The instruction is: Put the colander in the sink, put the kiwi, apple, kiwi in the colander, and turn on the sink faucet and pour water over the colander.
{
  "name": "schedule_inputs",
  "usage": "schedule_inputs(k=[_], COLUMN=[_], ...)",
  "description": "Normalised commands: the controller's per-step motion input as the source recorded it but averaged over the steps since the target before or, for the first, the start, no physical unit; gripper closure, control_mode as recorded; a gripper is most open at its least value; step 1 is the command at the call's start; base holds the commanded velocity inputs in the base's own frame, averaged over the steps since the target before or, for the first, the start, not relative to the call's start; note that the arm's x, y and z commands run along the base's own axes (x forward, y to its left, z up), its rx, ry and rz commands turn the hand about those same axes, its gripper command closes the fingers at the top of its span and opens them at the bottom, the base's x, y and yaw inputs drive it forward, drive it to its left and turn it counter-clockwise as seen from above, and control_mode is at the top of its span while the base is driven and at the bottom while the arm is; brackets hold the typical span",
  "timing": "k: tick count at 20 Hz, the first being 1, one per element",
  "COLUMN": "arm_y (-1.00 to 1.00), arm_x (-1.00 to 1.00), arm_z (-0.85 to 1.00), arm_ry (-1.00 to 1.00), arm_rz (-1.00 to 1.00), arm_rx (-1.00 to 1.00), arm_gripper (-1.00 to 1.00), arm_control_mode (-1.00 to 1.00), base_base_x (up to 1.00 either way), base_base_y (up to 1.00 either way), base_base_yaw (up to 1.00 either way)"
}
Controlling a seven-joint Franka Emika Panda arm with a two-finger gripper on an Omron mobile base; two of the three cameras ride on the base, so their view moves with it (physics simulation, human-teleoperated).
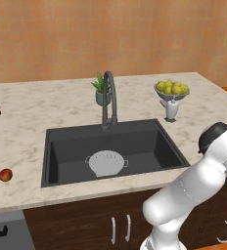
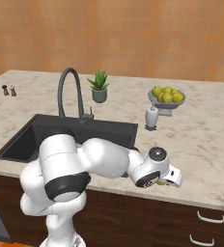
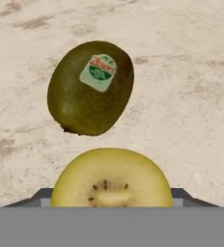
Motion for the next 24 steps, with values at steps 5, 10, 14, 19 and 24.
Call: schedule_inputs(k=[5, 10, 14, 19, 24], arm_y=[-0.07, 0.46, 1.00, 1.00, 1.00], arm_x=[-0.22, -0.85, -0.71, -0.08, 0.11], arm_z=[0.66, 0.94, 0.57, 0.36, 0.21], arm_ry=[-0.02, 0.00, 0.00, 0.00, 0.00], arm_rz=[-0.07, -0.14, -0.09, 0.00, 0.00], arm_rx=[0.05, 0.00, 0.00, 0.00, 0.01], arm_gripper=[1.00, 1.00, 1.00, 1.00, 1.00], arm_control_mode=[-1.00, -1.00, -1.00, -1.00, -1.00], base_base_x=[0.00, 0.00, 0.00, 0.00, 0.00], base_base_y=[0.00, 0.00, 0.00, 0.00, 0.00], base_base_yaw=[0.00, 0.00, 0.00, 0.00, 0.00])
